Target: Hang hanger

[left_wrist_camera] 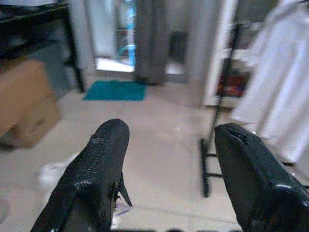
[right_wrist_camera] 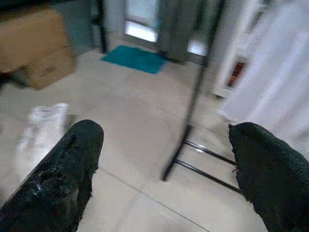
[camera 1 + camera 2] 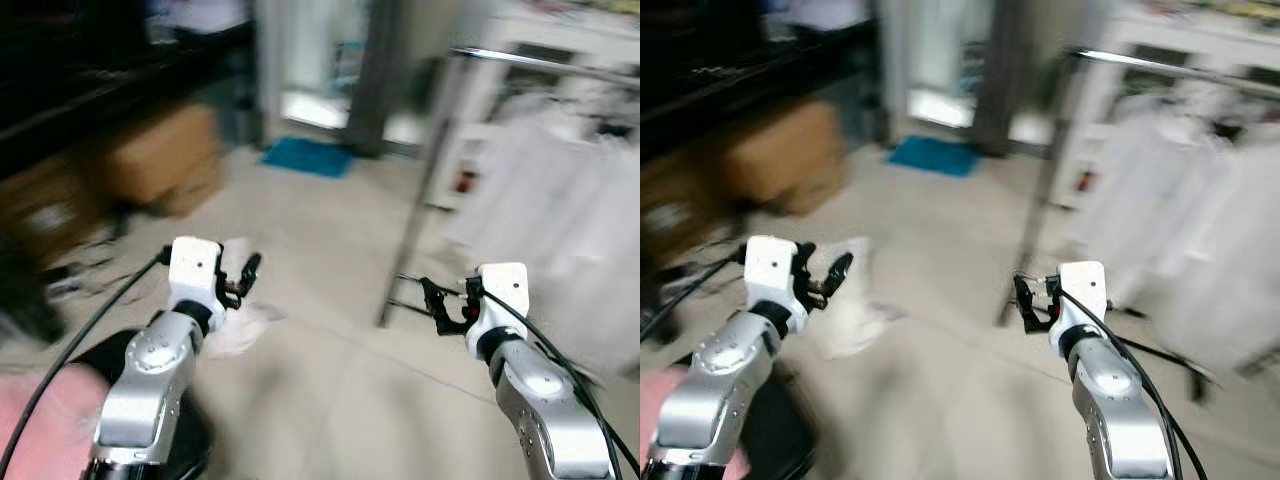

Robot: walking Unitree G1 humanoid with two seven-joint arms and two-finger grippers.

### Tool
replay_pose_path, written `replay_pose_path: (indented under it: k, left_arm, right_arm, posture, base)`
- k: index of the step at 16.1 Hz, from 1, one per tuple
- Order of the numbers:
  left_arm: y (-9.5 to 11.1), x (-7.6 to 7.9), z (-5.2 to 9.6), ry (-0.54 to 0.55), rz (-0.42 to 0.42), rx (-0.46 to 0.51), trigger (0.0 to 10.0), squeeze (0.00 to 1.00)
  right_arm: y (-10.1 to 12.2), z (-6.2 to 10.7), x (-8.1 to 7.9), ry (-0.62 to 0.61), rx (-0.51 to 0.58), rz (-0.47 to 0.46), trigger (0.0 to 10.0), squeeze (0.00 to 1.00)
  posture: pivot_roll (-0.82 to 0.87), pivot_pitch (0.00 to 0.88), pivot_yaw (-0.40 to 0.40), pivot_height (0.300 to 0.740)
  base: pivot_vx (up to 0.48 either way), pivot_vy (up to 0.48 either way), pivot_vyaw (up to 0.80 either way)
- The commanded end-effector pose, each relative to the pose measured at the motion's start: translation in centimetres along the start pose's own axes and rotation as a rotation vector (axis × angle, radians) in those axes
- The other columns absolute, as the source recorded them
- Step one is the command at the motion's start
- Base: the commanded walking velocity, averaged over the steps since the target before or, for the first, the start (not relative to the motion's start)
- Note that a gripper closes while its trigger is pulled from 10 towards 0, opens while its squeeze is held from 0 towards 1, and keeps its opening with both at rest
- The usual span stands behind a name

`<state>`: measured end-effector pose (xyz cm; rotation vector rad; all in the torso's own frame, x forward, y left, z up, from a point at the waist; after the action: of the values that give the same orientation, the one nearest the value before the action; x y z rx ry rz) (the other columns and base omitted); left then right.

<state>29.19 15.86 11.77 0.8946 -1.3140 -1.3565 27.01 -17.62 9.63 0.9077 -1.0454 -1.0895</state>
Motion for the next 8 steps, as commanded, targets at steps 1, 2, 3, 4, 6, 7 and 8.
replay_pose_path:
  k: [1, 2, 3, 4, 6, 7, 8]
  left_arm:
    - [-0.11, 0.69, -0.28, -0.031, 0.008, -0.004, 10.0, 0.0]
    - [-0.1, 0.73, -0.3, -0.033, 0.008, -0.004, 10.0, 0.0]
    - [-0.08, 0.78, -0.34, -0.037, 0.008, -0.004, 10.0, 0.0]
    - [-0.06, 0.83, -0.39, -0.041, 0.008, -0.004, 10.0, 0.0]
    - [-0.06, 0.9, -0.4, -0.047, 0.012, -0.004, 10.0, 0.0]
    - [-0.05, 0.89, -0.39, -0.048, 0.013, -0.003, 10.0, 0.0]
    - [-0.02, 0.78, -0.43, -0.041, 0.013, 0.0, 10.0, 0.0]
  right_arm:
    - [0.09, -0.05, 0.84, -0.028, 0.006, 0.001, 10.0, 0.0]
    - [0.1, -0.06, 0.88, -0.03, 0.007, 0.001, 10.0, 0.0]
    - [0.09, -0.07, 0.95, -0.031, 0.007, 0.002, 10.0, 0.0]
    - [0.1, -0.06, 1.01, -0.034, 0.007, 0.002, 10.0, 0.0]
    - [0.11, -0.04, 1.07, -0.037, 0.009, 0.002, 10.0, 0.0]
    - [0.11, -0.05, 1.07, -0.039, 0.009, 0.002, 10.0, 0.0]
    - [0.18, -0.11, 1.07, -0.039, 0.011, 0.002, 10.0, 0.0]
  posture:
    - [0.01, 0.009, -0.029, 0.74]
    - [0.01, 0.009, -0.029, 0.74]
    - [0.01, 0.007, -0.028, 0.74]
    - [0.01, 0.006, -0.027, 0.74]
    - [0.01, 0.006, -0.027, 0.74]
    - [0.01, 0.006, -0.027, 0.74]
    - [0.01, 0.002, -0.028, 0.74]
  base:
    - [0.337, 0.0, -0.8]
    - [0.341, 0.0, -0.8]
    - [0.337, 0.0, -0.8]
    - [0.341, 0.0, -0.8]
    - [0.339, 0.0, -0.8]
    - [0.337, 0.0, -0.8]
    - [0.352, 0.0, -0.8]
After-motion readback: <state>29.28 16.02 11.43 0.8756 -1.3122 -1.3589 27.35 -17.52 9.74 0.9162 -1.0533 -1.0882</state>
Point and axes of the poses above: a point about 5 cm out from each wrist's last joint towards the gripper, its own z axis pointing back from the gripper into the wrist, its own y axis along the axis of the wrist's last joint, x = y × z, the point moved 2 cm from there along -z, pointing out of the wrist towards the gripper, and after that the axes turned 9 degrees about z, right-handed, at the moved point
